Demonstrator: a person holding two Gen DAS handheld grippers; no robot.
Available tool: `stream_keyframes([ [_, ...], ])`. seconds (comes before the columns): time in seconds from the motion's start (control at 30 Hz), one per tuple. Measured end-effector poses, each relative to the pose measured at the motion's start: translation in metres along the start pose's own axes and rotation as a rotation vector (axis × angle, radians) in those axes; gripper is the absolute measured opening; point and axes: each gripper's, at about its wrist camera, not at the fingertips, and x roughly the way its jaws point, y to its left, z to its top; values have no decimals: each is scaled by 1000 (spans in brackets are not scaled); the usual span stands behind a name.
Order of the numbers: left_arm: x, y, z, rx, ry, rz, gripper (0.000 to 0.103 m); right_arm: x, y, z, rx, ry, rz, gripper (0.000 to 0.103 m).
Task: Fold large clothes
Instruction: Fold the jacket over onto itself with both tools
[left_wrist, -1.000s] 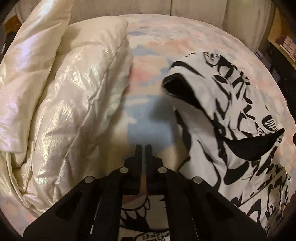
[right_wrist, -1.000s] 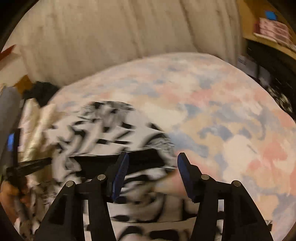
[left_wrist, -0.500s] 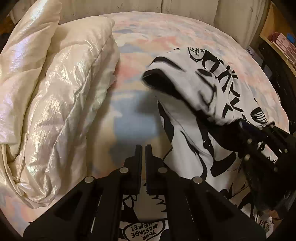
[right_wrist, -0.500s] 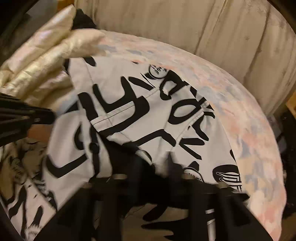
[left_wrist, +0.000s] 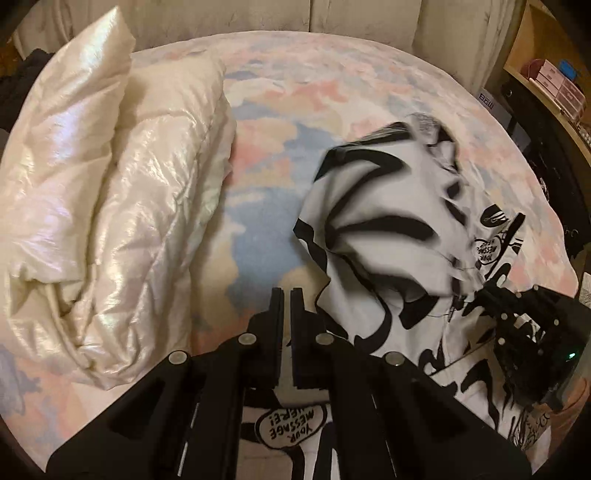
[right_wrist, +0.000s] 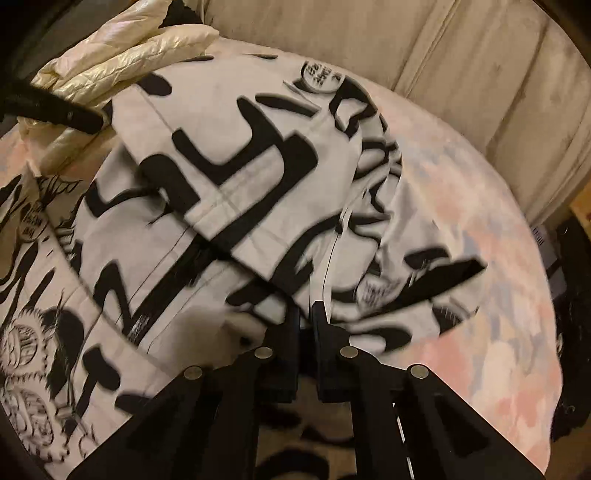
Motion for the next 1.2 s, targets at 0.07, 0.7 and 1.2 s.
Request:
stream_keyframes([
  [0.07,-12,-3,5,4,-18,-15,0,-16,-16,-2,93,-35,89,16],
  [0.7,90,-56,55,-10,25,110,0,75,-143,30,762,47,122,27],
  [1.2,55,-39,36,70,19,-36,16,38,-152,11,647,-6,221,33],
])
